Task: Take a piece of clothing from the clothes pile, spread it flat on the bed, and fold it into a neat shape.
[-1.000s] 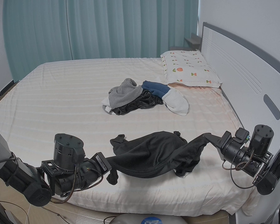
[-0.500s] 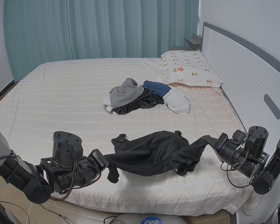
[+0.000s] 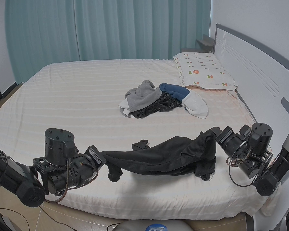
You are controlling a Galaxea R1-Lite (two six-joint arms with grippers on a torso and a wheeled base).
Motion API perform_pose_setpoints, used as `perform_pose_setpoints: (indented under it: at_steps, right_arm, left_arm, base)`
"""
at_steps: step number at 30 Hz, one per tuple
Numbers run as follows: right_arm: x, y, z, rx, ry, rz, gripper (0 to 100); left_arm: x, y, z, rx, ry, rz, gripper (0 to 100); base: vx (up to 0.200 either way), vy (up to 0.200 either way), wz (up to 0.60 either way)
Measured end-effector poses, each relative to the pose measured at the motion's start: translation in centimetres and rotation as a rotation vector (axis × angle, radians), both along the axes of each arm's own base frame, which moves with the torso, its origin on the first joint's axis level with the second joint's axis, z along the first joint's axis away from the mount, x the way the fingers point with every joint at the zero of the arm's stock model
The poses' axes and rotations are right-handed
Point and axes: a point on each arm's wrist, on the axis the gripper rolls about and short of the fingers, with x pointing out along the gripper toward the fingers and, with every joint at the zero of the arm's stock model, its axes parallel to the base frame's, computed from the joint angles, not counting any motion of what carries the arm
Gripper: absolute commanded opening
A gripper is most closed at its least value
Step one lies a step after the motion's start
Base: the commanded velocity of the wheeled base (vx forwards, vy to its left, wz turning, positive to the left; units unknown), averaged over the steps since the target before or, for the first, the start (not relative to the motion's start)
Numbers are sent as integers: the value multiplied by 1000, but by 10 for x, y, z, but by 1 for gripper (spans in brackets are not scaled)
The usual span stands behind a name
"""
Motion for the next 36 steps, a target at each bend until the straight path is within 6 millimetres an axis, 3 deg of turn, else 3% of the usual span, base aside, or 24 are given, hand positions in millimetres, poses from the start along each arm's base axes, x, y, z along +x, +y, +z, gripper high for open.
perform_pose_setpoints:
  at_steps: [7,19,36]
  right_arm:
    - [4,2,6,42,-79,-19,0]
    - [1,2,6,122,-56,11,0]
    - [-5,4,13,121,-79,31,0]
  left_arm:
    - [0,8,0,0,6,26,0]
    - [-11,14,-1,3,34,17,0]
    - [-10,14,1,-26,36,31,0]
  base:
    - [0,200,0]
    - [0,200,0]
    - [0,200,0]
